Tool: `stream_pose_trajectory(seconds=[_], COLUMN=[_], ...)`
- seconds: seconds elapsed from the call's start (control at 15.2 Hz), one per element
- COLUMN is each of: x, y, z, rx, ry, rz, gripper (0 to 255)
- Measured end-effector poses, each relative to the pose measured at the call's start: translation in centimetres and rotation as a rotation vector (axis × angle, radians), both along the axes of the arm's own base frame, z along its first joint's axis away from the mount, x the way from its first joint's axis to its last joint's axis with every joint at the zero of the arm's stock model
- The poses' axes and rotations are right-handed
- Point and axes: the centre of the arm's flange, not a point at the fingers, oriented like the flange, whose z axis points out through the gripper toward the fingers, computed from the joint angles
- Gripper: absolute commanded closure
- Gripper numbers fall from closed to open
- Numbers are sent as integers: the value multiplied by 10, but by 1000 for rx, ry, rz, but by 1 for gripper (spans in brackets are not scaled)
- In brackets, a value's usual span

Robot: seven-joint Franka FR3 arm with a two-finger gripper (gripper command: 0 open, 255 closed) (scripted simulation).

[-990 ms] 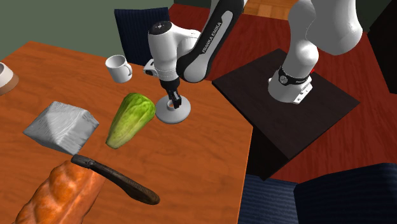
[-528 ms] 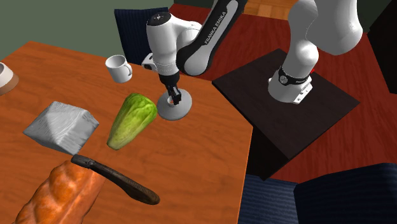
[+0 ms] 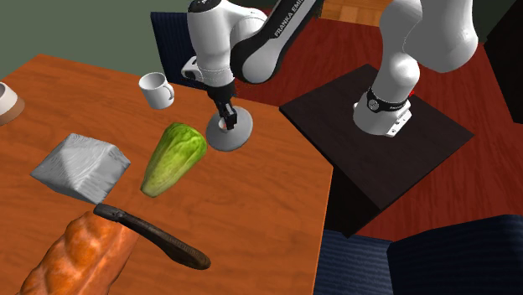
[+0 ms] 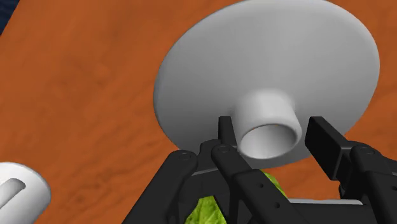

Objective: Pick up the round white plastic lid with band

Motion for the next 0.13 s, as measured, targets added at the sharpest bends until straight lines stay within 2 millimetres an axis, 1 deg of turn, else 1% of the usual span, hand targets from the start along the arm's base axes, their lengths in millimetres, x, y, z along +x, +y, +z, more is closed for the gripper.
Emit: stream_pose_trajectory(seconds=[0.13], x=[0], y=[1], z=[9], rx=[0], ry=[0], rz=[0], gripper=[255])
